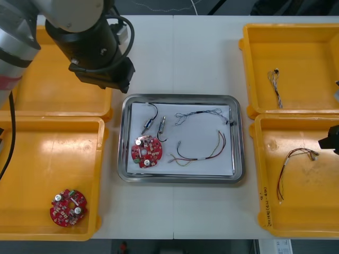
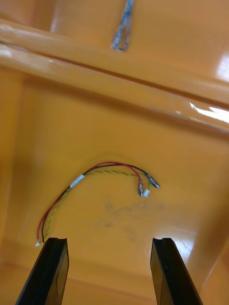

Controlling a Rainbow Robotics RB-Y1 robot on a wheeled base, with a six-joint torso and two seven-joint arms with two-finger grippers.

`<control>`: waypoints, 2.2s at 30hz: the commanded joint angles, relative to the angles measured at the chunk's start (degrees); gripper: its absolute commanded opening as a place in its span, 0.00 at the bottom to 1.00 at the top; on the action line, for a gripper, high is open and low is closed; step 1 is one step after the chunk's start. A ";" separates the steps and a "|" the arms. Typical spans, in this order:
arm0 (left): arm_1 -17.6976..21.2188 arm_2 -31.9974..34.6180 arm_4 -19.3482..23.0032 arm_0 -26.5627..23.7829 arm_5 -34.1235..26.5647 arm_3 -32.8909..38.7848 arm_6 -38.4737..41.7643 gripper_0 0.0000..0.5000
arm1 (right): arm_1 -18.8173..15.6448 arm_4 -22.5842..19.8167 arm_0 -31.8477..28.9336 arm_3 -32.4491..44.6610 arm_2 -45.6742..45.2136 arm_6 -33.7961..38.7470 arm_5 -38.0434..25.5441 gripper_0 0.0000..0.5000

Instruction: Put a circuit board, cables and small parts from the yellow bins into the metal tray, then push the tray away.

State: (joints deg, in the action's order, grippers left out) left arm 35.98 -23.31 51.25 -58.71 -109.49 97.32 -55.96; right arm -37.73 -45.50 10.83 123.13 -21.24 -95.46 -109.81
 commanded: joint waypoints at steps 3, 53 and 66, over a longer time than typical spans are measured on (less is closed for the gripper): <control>6.82 7.49 1.57 6.41 -0.51 8.50 3.23 1.00 | -4.28 -3.81 6.92 2.82 7.53 0.80 -0.19 1.00; 18.60 39.57 7.55 45.70 -0.51 29.77 -3.63 1.00 | 10.40 12.10 33.03 -4.65 75.29 -5.61 13.75 1.00; 18.60 39.75 7.46 46.84 -0.51 30.48 -3.98 1.00 | 13.21 13.24 33.47 -11.33 78.54 -6.76 14.80 1.00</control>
State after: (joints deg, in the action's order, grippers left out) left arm 52.06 14.66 58.25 -12.93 -109.63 125.97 -56.04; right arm -26.56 -33.05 42.45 112.06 56.02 -100.39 -95.63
